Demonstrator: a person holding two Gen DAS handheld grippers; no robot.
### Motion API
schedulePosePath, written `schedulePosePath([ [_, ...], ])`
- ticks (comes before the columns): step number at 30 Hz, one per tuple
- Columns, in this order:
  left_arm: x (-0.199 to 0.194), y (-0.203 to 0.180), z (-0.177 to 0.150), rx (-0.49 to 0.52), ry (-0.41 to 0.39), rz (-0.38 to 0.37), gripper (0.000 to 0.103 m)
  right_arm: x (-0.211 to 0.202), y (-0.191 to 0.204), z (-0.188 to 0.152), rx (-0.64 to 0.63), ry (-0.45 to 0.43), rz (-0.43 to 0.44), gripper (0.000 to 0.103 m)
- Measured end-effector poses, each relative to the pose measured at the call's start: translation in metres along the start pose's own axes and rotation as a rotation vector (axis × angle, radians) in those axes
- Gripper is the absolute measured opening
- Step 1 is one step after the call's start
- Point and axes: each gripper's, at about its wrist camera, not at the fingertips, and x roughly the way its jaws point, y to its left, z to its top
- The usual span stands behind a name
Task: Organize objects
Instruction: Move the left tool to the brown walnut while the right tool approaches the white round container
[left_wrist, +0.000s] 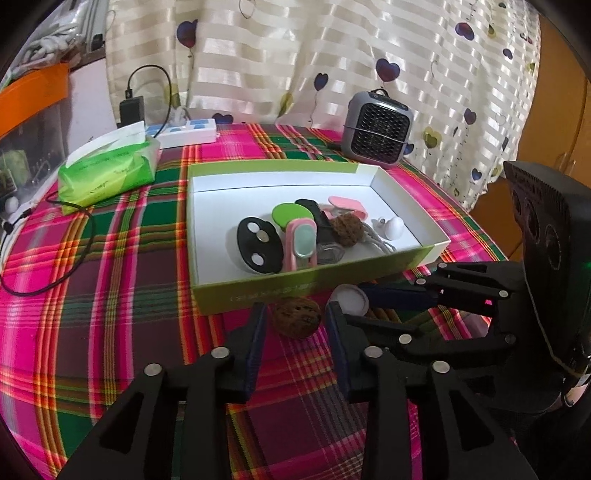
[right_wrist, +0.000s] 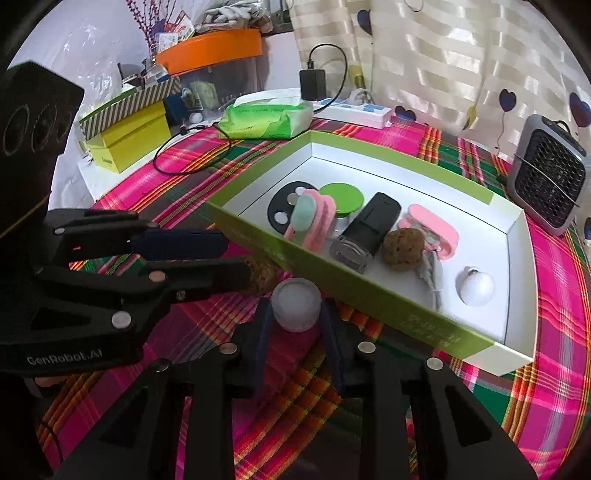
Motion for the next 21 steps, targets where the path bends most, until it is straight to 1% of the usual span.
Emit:
schedulePosePath([
  [11,0.020,-0.006,-0.001,0.006,0.053,0.005,0.032,-0.010,-0.004,-0.010,-0.006,-0.003,-0.041,0.028],
  [13,0.020,-0.005,0.000,0.000,0.052,-0.007,0.032,-0.011,-0.005,-0.010,-0.002,-0.006,-0.042,0.028],
  [17,0.020,-0.006,0.000,0.000,0.054,-0.006,0.032,-0.010,-0.008,-0.010,0.008,-0.003,-0.041,0.028],
  [21,0.020,-0.005,0.000,-0.004,0.053,-0.002,0.029,-0.010,-0.009,-0.010,0.017,-0.001,-0.043,0.028],
])
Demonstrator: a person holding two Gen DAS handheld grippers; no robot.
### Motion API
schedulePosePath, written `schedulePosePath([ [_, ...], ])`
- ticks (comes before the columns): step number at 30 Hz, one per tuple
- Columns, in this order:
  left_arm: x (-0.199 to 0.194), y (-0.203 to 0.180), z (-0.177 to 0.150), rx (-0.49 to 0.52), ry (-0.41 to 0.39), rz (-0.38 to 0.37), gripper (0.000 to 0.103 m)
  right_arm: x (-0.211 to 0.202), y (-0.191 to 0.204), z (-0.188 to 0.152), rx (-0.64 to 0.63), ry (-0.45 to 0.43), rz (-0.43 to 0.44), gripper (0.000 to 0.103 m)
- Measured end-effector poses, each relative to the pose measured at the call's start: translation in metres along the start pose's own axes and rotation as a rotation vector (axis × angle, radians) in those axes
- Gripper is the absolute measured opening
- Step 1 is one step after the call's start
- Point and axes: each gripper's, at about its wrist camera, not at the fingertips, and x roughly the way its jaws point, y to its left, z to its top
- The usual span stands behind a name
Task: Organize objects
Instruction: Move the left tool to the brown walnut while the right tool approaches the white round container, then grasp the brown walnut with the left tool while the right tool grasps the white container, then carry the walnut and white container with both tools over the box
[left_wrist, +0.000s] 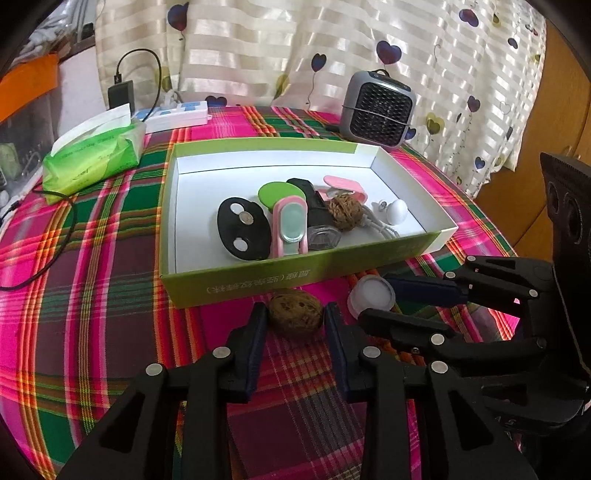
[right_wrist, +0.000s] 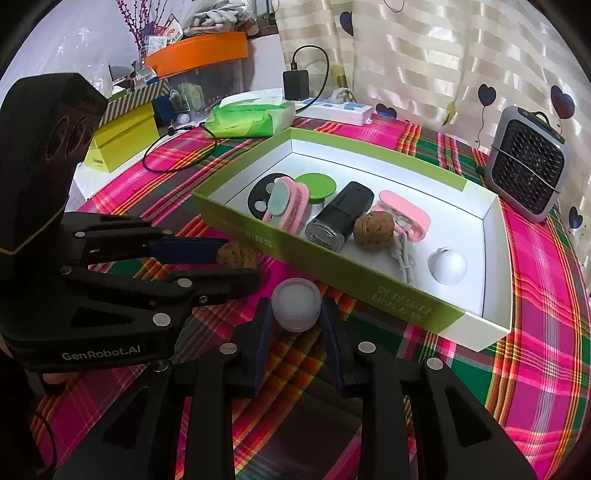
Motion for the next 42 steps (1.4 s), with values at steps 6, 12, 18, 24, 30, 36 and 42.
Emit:
schedulePosePath([
  [6,0.000,0.000,0.000,0.007,-0.001,0.007,0.029,0.001,0.002,0.001,-0.011,0.002,0.000,0.028],
  [12,-0.003,-0.002,-0.001,0.013,-0.012,0.016,0.029,-0.003,0.003,0.000,-0.014,-0.015,-0.009,0.028],
  [18,-0.006,-0.006,-0.003,0.026,-0.026,0.016,0.029,-0.009,0.000,-0.002,-0.002,-0.039,-0.019,0.028],
  [24,-0.011,-0.013,-0.005,0.043,-0.040,0.011,0.029,-0.016,-0.001,-0.006,0.021,-0.061,-0.017,0.028],
  [30,-0.017,-0.021,-0.005,0.060,-0.067,0.018,0.029,-0.023,-0.001,-0.009,0.048,-0.079,-0.019,0.028],
  [36,-0.026,-0.024,-0.004,0.058,-0.107,0.034,0.029,-0.032,-0.003,-0.012,0.072,-0.103,-0.026,0.028],
  [42,-0.032,-0.028,-0.002,0.064,-0.126,0.036,0.029,-0.040,-0.005,-0.013,0.090,-0.125,-0.037,0.028],
])
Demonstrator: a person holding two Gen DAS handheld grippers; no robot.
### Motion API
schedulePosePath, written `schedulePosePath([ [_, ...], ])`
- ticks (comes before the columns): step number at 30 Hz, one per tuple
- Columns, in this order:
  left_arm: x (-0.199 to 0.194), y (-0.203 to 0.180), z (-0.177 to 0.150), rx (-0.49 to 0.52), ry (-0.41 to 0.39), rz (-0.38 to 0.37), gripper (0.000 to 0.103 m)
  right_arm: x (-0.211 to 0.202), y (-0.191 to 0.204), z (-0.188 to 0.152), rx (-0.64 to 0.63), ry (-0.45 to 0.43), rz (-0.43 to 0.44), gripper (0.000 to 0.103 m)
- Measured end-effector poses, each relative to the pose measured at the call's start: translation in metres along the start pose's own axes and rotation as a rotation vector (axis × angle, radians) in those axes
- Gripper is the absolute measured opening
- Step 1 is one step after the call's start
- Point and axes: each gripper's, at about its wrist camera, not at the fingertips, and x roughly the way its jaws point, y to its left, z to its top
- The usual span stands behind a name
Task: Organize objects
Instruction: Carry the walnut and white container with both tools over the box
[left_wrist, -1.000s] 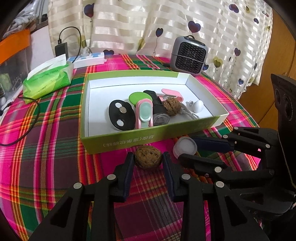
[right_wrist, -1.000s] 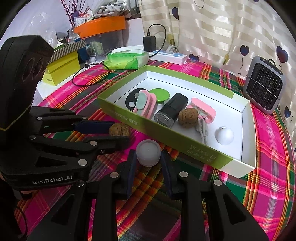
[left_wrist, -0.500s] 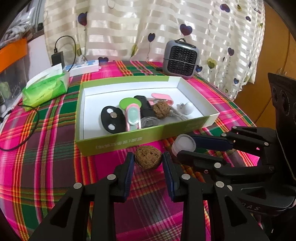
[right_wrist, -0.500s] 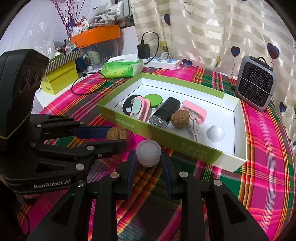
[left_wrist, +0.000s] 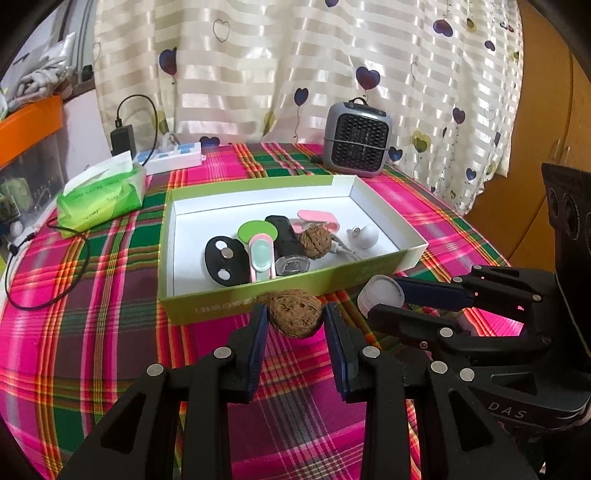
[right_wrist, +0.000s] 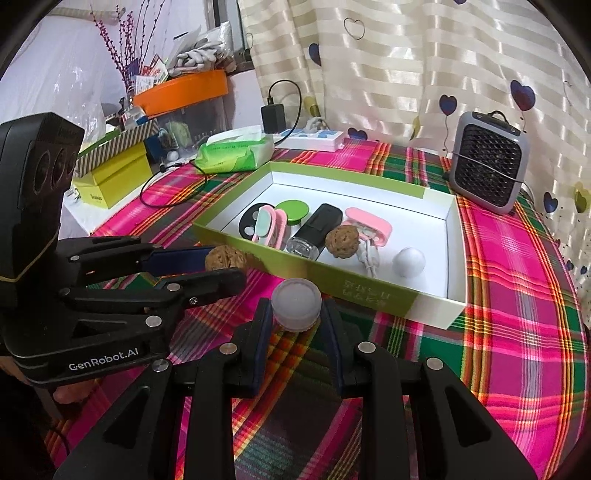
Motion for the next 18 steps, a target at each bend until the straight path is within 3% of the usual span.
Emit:
schedulePosePath([
  [18,-0.013,-0.008,0.008,0.003,-0.030,0.026,0.029,-0.024,-0.001,0.007,-0.001,-0.054,-0.029,0.028],
])
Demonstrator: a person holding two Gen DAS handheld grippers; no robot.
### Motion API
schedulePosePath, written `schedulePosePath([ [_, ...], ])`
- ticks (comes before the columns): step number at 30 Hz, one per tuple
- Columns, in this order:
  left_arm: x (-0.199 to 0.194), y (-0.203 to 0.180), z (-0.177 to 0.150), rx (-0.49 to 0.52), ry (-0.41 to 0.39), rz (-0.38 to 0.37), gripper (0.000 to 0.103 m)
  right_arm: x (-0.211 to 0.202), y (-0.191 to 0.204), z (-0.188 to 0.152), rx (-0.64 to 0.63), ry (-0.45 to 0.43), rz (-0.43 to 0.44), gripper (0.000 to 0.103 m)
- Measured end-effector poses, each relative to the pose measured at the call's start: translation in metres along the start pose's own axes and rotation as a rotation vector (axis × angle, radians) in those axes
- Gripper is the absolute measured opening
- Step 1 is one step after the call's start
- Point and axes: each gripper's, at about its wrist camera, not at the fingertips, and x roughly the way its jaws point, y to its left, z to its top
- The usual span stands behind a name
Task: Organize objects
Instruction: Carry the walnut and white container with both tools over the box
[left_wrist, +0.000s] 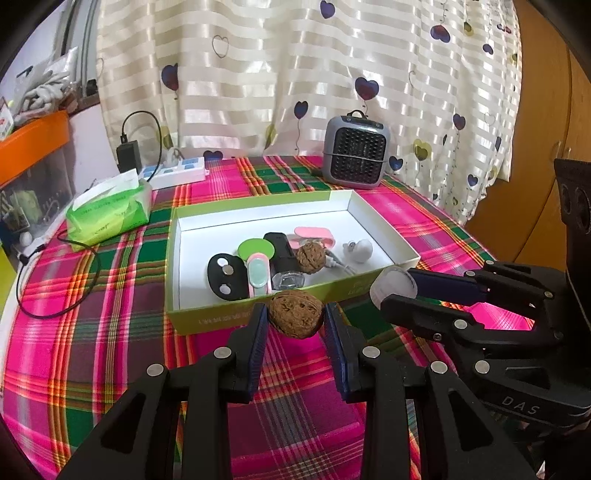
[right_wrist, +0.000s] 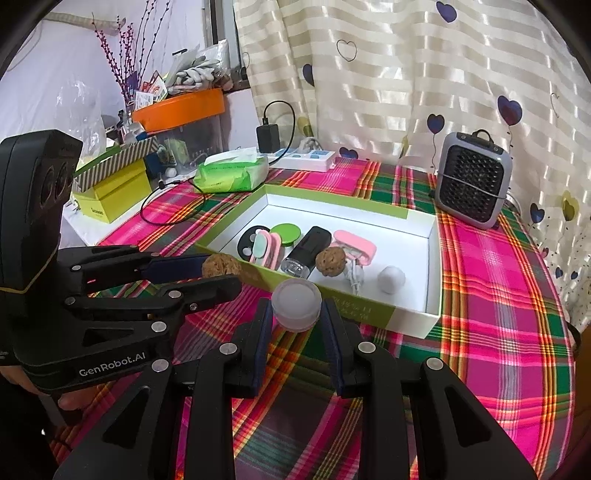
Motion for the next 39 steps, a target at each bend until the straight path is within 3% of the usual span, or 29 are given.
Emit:
schedulePosePath([
  [39,-0.003,-0.014,0.031,-0.003,-0.009,0.066,0.029,-0.015,-0.010,0.021,-0.030,-0.064,-0.003,0.028],
])
